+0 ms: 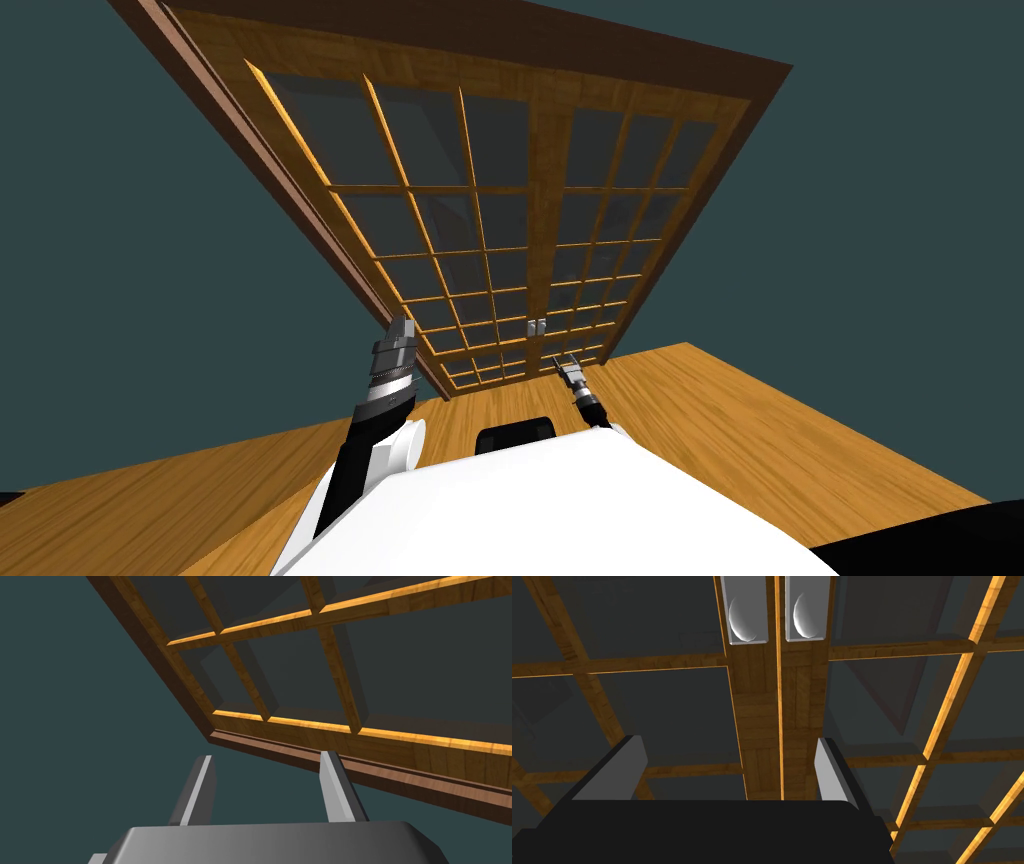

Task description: Pull the door open

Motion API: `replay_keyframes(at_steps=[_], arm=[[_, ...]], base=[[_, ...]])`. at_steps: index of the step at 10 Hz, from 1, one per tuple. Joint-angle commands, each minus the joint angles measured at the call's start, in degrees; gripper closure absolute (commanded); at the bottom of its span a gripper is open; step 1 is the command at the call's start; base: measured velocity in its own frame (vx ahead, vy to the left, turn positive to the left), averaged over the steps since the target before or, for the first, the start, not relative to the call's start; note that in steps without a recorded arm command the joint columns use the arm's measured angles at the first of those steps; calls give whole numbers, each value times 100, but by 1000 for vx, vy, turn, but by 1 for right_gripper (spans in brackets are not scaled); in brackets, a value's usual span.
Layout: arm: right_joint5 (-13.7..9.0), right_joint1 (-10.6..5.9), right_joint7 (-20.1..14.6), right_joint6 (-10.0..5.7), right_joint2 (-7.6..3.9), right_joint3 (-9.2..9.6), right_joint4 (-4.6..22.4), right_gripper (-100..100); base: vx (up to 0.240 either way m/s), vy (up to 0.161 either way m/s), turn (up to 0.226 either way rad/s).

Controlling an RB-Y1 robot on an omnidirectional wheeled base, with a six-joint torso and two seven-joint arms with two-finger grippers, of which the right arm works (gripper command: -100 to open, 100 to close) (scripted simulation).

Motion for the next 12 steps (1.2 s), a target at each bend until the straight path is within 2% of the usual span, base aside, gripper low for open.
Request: replay_keyframes(at_steps=[1,4,5,9,12], arm=[[-5,-39,180,-43,-32,0,158,-100],[-11,-128,439,-132,-56,0,441,-100],[-12,-140,382,-138,-53,-3,443,-100],[-76,41,459,-115,-77,-155,621,-100],[-160,185,539,-76,-88,-347,800,-100]], base=[[185,29,37],[207,6,35],[94,-10,10],[-132,15,-5],[-187,-11,17]])
